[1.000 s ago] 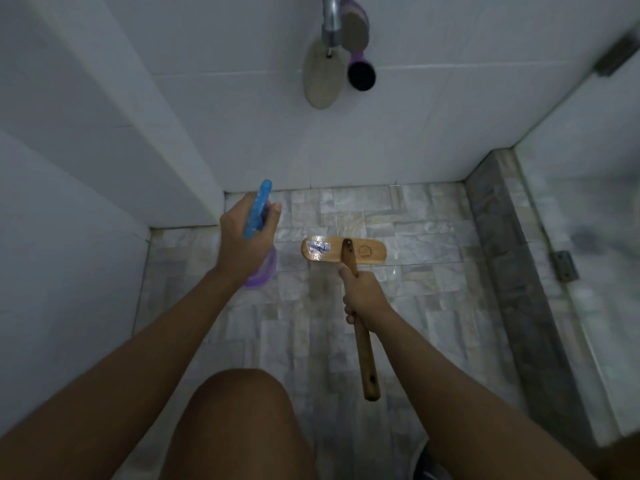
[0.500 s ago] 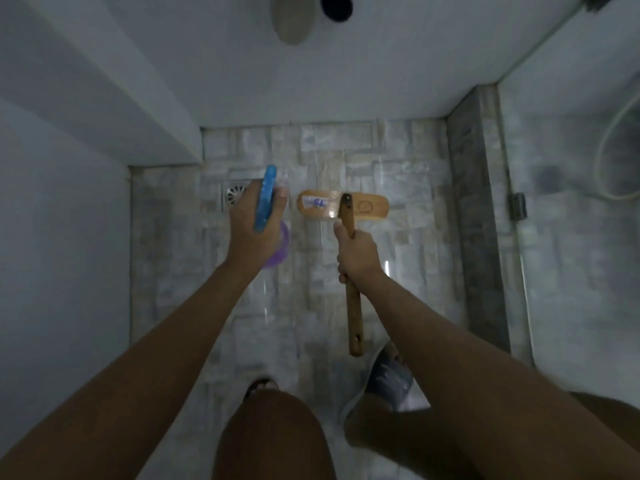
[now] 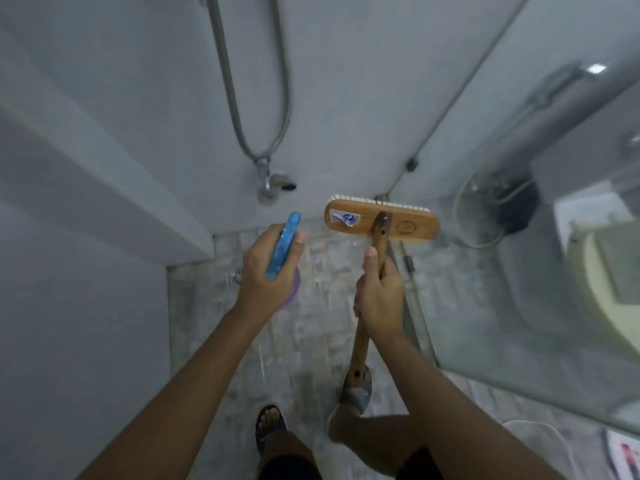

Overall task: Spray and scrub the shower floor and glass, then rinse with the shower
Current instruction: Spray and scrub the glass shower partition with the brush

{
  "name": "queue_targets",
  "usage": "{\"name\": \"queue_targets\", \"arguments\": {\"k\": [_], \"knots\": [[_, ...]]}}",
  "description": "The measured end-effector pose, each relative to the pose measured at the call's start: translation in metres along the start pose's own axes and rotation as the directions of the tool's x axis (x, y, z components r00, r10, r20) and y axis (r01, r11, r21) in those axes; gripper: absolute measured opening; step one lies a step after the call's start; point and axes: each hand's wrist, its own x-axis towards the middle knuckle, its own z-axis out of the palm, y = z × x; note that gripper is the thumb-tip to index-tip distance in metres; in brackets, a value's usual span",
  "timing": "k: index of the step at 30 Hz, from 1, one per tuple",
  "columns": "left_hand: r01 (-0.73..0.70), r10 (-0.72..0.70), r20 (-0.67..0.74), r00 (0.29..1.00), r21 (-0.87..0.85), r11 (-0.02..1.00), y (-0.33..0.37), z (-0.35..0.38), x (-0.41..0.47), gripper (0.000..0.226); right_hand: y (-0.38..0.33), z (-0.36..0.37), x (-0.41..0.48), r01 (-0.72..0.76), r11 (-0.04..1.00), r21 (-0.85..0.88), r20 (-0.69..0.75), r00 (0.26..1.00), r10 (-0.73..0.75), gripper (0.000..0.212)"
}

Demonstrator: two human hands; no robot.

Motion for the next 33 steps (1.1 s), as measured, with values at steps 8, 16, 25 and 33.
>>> {"name": "queue_targets", "arguments": {"k": [8, 16, 25, 33], "knots": [[-0.306, 0.316, 0.049, 0.947, -0.144, 0.941, 0.318, -0.037, 0.111, 0.033, -0.311, -0.107, -0.059, 0.456, 0.890, 0.017, -0.219, 0.870, -0.442, 0.031], [-0.492, 0.539, 0.022, 0.842, -0.377, 0.785, 0.545, -0.025, 0.176, 0.012, -0.528, -0.215, -0.124, 0.736, 0.672, -0.077, -0.419, 0.588, -0.692, 0.041], [-0.557, 0.741, 0.109, 0.663, -0.589, 0.585, 0.697, 0.020, 0.189, 0.021, -0.632, -0.279, -0.202, 0.793, 0.530, -0.299, -0.652, 0.236, -0.721, 0.035], [-0.374, 0.813, 0.284, 0.509, -0.777, 0.506, 0.774, 0.039, 0.169, 0.023, -0.670, -0.319, -0.260, 0.627, 0.562, -0.539, -0.739, -0.032, -0.673, 0.030]]}}
